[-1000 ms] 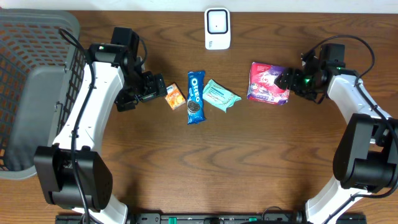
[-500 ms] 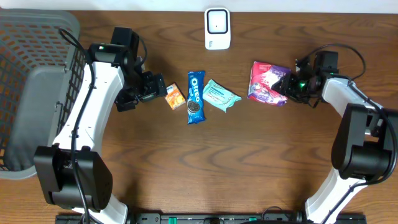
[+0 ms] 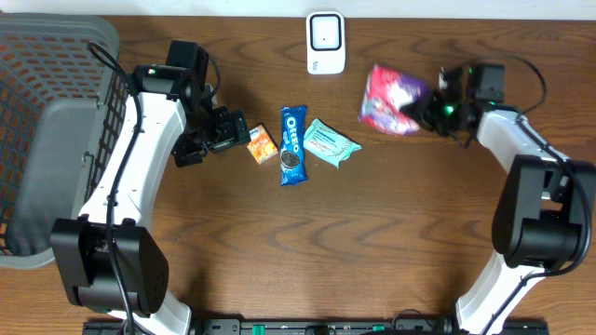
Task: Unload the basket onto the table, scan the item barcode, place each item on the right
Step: 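Lift the purple pack and hold it over the scanner, then carry the purple pack to the right table edge and release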
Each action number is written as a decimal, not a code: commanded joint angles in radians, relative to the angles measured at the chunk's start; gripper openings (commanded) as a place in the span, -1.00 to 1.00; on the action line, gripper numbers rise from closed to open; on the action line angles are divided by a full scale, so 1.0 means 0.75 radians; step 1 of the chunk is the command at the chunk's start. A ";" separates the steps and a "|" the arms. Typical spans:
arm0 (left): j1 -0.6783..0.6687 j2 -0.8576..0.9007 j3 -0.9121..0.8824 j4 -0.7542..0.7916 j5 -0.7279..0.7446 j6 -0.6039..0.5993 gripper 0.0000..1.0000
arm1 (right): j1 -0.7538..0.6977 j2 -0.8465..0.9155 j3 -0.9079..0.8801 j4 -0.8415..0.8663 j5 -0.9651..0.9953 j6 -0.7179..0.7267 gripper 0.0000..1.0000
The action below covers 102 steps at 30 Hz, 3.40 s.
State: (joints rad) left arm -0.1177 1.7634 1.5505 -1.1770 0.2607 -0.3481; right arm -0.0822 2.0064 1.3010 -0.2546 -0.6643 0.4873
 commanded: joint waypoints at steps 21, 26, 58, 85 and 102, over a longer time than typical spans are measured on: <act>0.010 -0.016 0.006 -0.005 0.002 -0.018 0.96 | 0.454 0.095 0.404 0.396 0.619 0.483 -0.98; 0.010 -0.016 0.006 -0.005 0.002 -0.017 0.96 | 0.456 0.232 0.606 0.212 0.616 0.450 -0.98; 0.010 -0.016 0.006 -0.005 0.002 -0.017 0.96 | -0.293 0.290 1.192 -1.163 1.070 -0.061 -0.98; 0.010 -0.016 0.006 -0.005 0.002 -0.017 0.96 | -0.800 0.272 0.935 -0.940 0.799 0.018 0.29; 0.010 -0.016 0.006 -0.006 0.002 -0.017 0.96 | -0.574 0.076 0.931 -0.973 -0.116 -0.552 0.66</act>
State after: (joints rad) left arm -0.1177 1.7634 1.5505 -1.1774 0.2604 -0.3481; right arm -0.5976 2.0678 2.0018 -0.9451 -0.5720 0.2138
